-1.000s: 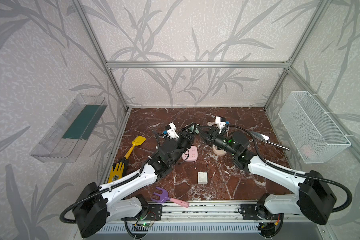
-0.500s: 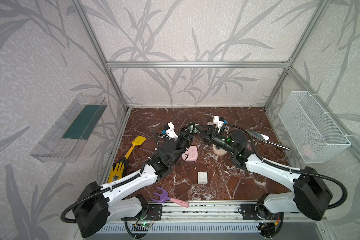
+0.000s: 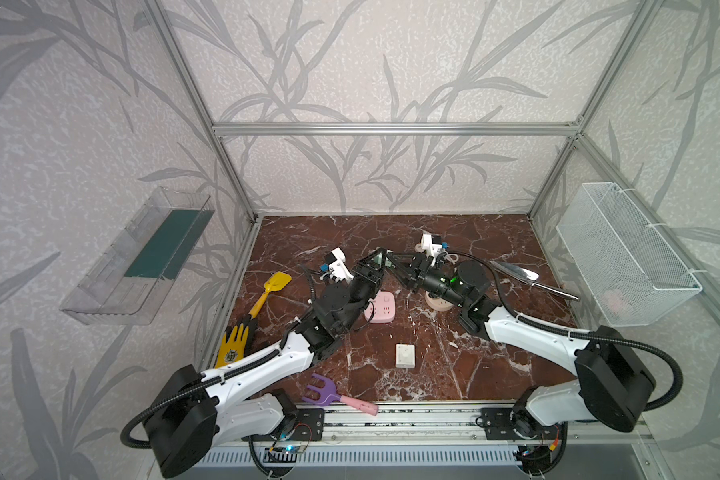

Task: Insert the plug

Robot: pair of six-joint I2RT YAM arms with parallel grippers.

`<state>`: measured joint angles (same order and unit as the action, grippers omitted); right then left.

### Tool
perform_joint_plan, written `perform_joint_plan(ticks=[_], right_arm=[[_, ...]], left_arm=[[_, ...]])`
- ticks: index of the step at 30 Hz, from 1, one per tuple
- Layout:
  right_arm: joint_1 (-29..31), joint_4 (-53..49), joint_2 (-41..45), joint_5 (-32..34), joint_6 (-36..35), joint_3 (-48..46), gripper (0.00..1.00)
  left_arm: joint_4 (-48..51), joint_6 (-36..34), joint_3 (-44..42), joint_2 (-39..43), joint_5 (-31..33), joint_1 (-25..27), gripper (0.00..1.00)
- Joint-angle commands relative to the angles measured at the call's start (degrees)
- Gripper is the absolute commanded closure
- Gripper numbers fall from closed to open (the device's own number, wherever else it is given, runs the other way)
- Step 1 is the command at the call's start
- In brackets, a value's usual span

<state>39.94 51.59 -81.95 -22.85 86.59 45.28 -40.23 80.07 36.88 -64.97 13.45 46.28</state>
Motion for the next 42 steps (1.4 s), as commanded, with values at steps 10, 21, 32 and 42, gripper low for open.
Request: perform_joint_plan(ticks=[10, 21, 32, 42], right_arm=[[-0.4, -5.5, -0.7, 1.4, -0.8, 1.9, 1.0], [-2.1, -35.8, 2.2, 1.2, -15.0, 9.0, 1.0], [-1.5, -93.6, -12.2, 15.6, -43.5, 45.0, 1.0], [2.9, -110.7, -29.5, 21.2, -47.0, 66.9, 1.0]], left_arm=[[7.9, -5.1, -0.8, 5.4, -2.4, 1.0, 0.01], [57.7, -34.1, 17.5, 16.3, 4.2, -3.0, 0.01], [71.3, -50.4, 18.0, 13.7, 23.3, -3.0, 0.01], [78.2, -47.4, 18.5, 6.7, 8.6, -4.7, 0.03]])
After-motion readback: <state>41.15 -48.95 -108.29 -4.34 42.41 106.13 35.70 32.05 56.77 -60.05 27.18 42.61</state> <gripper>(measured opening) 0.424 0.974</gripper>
